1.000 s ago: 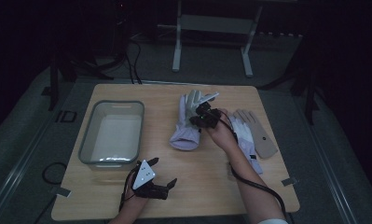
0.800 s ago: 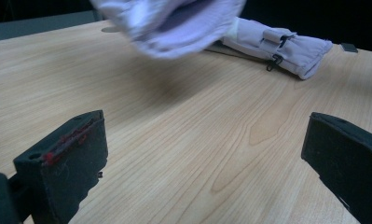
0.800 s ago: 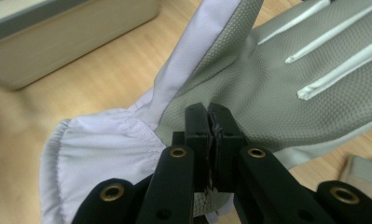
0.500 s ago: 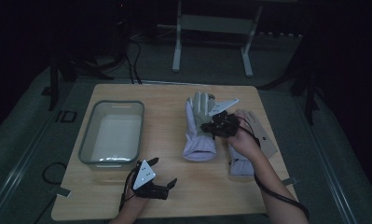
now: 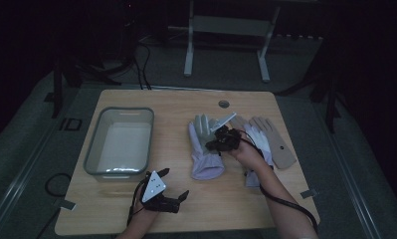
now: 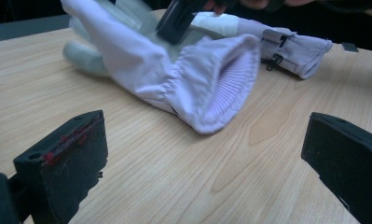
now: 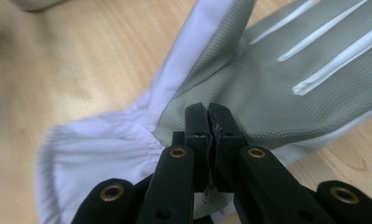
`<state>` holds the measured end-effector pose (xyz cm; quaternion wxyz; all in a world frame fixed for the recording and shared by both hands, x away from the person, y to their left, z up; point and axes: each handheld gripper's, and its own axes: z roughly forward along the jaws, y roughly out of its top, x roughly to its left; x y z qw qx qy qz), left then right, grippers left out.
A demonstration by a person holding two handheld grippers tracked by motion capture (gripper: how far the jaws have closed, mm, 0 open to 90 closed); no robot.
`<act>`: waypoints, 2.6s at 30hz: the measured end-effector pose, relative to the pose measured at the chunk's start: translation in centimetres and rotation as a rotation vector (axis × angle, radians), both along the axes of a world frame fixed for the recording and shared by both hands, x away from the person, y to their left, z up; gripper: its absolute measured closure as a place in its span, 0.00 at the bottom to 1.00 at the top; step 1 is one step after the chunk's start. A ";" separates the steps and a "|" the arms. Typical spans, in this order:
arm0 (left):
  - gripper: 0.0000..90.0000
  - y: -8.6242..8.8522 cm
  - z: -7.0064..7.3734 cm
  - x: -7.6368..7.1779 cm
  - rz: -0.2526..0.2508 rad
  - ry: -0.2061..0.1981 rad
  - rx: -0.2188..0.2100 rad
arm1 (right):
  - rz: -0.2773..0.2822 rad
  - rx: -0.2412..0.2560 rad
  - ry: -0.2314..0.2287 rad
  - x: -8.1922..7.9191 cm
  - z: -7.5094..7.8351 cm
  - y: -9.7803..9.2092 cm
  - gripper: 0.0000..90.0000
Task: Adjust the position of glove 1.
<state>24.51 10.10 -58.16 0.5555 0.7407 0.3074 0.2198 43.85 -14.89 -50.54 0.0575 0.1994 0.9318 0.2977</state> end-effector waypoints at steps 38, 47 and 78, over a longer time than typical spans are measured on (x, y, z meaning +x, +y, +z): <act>0.01 0.0 0.0 0.0 -0.001 0.002 0.001 | -0.107 -0.041 -0.085 -1.4 4.4 -7.4 0.58; 0.01 0.0 0.0 0.0 0.002 0.003 -0.001 | -0.170 -0.051 -0.104 -2.4 5.2 -11.8 0.58; 0.01 0.0 0.0 0.0 0.001 0.002 0.001 | -0.255 -0.122 0.041 -2.6 -1.2 -16.1 0.69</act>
